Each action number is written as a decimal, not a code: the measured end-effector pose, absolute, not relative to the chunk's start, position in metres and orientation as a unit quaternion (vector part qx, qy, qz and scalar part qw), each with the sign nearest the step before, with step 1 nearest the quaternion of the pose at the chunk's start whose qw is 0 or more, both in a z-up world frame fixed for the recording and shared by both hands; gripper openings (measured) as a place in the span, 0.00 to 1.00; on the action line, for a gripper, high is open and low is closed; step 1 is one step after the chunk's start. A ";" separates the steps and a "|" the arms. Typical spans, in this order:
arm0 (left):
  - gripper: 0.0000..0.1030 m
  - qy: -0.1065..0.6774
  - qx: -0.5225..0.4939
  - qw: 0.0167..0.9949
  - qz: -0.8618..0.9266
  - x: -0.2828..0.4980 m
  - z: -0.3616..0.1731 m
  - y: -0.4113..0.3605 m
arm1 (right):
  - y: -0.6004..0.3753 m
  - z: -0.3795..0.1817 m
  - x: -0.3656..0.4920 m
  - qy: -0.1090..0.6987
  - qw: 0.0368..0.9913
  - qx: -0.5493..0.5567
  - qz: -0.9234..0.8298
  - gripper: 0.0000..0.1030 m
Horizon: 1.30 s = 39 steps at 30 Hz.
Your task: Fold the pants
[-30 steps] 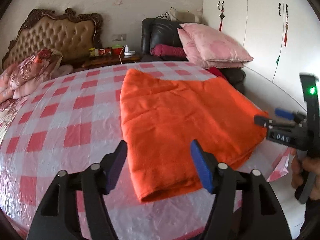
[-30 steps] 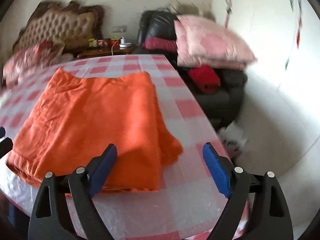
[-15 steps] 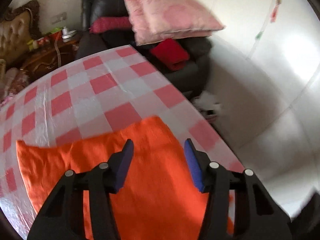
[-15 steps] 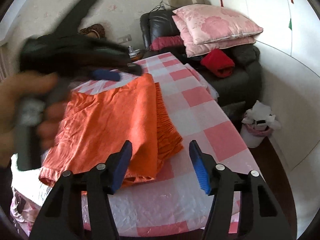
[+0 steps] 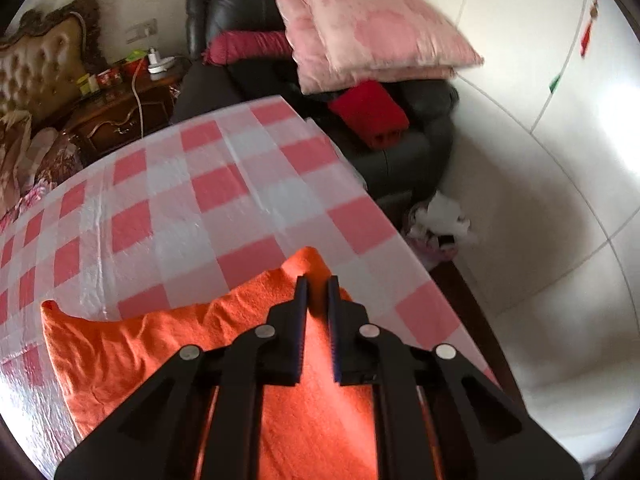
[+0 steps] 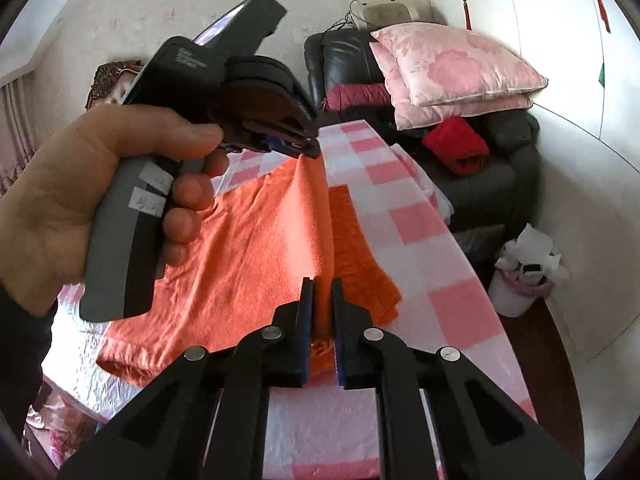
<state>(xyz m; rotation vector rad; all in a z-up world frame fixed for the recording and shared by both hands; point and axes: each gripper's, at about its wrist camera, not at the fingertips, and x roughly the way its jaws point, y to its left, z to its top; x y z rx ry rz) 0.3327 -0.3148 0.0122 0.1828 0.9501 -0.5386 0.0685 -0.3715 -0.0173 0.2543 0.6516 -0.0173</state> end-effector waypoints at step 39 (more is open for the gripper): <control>0.98 0.306 0.058 0.942 -0.123 0.151 -0.039 -0.095 | -0.329 -0.054 0.112 0.376 0.922 -0.017 -0.086 0.87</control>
